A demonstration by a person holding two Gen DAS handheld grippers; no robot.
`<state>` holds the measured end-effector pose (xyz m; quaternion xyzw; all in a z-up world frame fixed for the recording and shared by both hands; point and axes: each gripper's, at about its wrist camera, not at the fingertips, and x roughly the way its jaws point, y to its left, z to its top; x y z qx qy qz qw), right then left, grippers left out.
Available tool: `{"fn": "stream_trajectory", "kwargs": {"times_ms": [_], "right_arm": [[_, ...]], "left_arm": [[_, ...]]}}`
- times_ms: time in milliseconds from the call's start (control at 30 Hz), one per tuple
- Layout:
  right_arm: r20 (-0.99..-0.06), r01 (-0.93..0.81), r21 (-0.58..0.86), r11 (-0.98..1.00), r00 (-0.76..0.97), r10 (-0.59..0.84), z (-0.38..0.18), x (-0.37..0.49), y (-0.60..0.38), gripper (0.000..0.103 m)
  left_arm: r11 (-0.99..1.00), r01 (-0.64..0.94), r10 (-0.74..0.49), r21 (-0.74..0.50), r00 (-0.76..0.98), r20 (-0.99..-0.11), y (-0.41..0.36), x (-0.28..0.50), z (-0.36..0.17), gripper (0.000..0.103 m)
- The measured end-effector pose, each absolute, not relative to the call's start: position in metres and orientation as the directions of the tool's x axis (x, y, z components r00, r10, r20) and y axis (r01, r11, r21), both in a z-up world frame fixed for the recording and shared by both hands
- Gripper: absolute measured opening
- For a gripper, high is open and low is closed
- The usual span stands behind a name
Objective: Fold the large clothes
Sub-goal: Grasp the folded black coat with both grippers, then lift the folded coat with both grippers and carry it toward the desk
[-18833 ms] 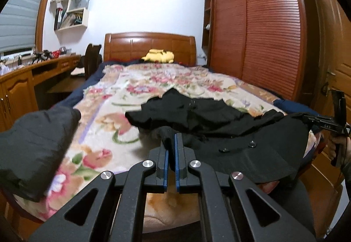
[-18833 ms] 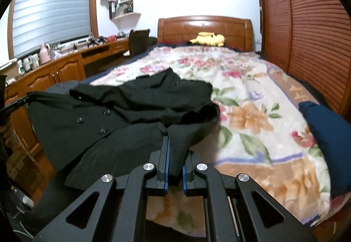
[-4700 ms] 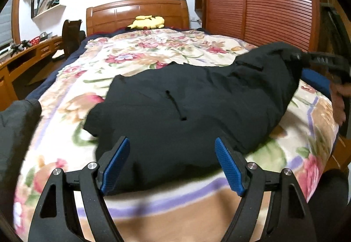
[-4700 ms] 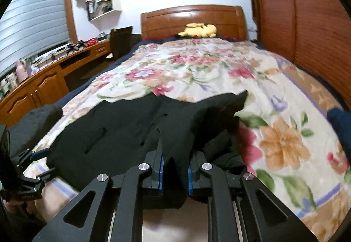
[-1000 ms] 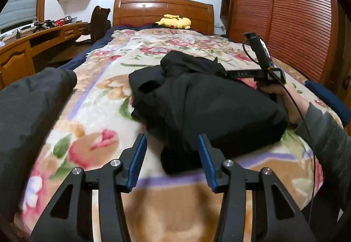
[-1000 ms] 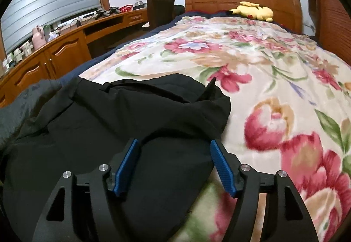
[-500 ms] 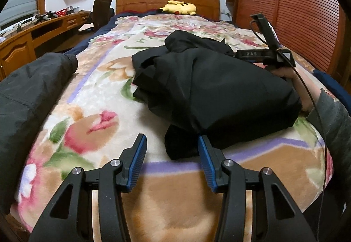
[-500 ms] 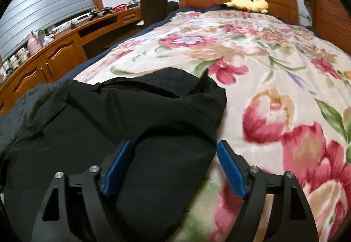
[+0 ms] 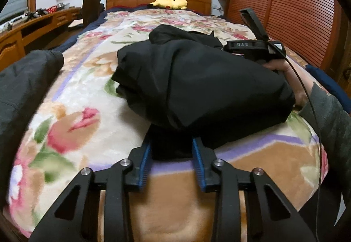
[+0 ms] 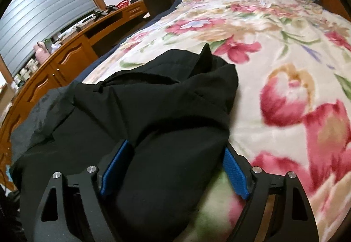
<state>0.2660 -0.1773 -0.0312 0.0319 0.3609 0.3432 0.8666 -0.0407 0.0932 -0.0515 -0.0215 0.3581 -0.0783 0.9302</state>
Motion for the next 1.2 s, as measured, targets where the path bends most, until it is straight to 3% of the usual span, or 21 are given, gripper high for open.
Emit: {"fn": "stream_trajectory", "kwargs": {"times_ms": [67,100,167,300,400,633,1200], "right_arm": [[-0.601,-0.576,0.323,0.751,0.488,0.633,-0.032,0.267,-0.178,0.076],[-0.595,-0.577,0.348,0.739,0.474,0.649,-0.032,0.268,-0.180,0.069],[-0.577,-0.583,0.375,0.721,0.462,0.673,-0.032,0.269,-0.183,0.058],[-0.526,-0.591,0.400,0.701,0.479,0.703,-0.026,0.264,-0.194,0.027],[-0.499,-0.598,0.364,0.714,0.523,0.692,-0.019,0.253,-0.196,0.019],[-0.400,-0.638,0.258,0.726,0.613,0.681,0.006,0.211,-0.188,0.015],[-0.392,-0.700,-0.033,0.714,0.666,0.635,0.079,0.167,-0.032,0.014]], "left_arm": [[0.985,0.129,-0.174,-0.117,0.724,-0.667,0.095,-0.039,-0.053,0.021],[0.983,0.131,-0.183,-0.128,0.722,-0.667,0.097,-0.039,-0.053,0.014],[0.982,0.135,-0.189,-0.132,0.723,-0.665,0.097,-0.039,-0.052,0.009],[0.986,0.125,-0.166,-0.109,0.749,-0.641,0.095,-0.042,-0.044,0.006],[0.986,0.141,-0.168,-0.093,0.777,-0.607,0.096,-0.050,-0.034,0.005],[0.992,0.102,-0.129,-0.080,0.834,-0.537,0.121,-0.066,-0.008,0.005],[0.993,-0.038,0.083,0.111,0.893,-0.442,0.254,-0.080,0.056,0.005]]}}
